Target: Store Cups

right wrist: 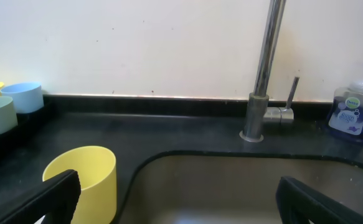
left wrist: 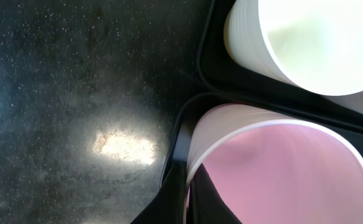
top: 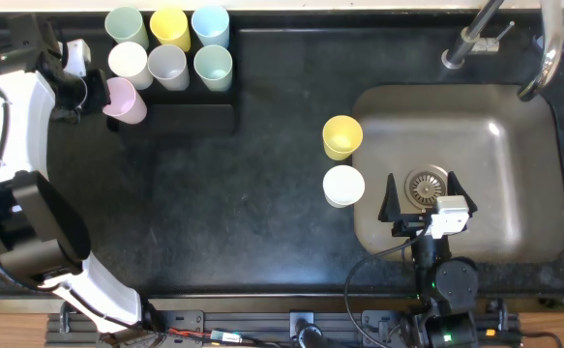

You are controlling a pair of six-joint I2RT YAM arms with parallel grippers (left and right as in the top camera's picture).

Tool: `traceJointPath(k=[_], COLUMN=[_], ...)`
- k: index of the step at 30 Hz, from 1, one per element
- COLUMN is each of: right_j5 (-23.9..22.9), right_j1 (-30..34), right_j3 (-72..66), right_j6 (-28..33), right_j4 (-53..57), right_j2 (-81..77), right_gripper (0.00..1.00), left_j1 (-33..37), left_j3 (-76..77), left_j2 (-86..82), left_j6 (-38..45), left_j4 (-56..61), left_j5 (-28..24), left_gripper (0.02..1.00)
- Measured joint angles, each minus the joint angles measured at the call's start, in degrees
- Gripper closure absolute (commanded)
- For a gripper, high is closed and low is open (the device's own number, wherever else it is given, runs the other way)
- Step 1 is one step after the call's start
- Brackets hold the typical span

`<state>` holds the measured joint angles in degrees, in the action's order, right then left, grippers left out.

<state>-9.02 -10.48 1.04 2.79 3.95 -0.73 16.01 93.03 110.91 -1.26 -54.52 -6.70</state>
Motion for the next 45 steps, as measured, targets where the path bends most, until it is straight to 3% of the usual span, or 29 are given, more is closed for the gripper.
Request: traceJointPath(k=[9, 16, 24, 33, 39, 45], right_j5=[0.0, 0.0, 0.0, 0.0, 0.0, 0.0], right_j1=[0.0, 0.0, 0.0, 0.0, 0.0, 0.0], right_j3=[0.0, 0.0, 0.0, 0.0, 0.0, 0.0], right_j6=[0.0, 0.0, 0.0, 0.0, 0.0, 0.0], right_j4=[0.0, 0.0, 0.0, 0.0, 0.0, 0.0], right_j2=[0.0, 0.0, 0.0, 0.0, 0.0, 0.0], right_gripper=[0.003, 0.003, 0.003, 0.003, 0.003, 0.003], left_j1=[0.0, -0.6, -1.0, -2.9, -10.7, -29.9], left_j3=[0.0, 0.0, 0.0, 0.0, 7.4, 23.5], left_j2=[1.5, 2.1, 2.0, -4.7, -13.2, -14.4], left_j6=[0.0, 0.2, -0.3, -0.9, -5.0, -15.1], left_j4=[-0.1, -0.1, 0.0, 0.1, -7.8, -18.7], left_j5=[0.0, -0.1, 1.2, 2.5, 4.6, 10.5], left_gripper=[0.963, 0.838, 0.347, 0.218, 0.205, 0.18])
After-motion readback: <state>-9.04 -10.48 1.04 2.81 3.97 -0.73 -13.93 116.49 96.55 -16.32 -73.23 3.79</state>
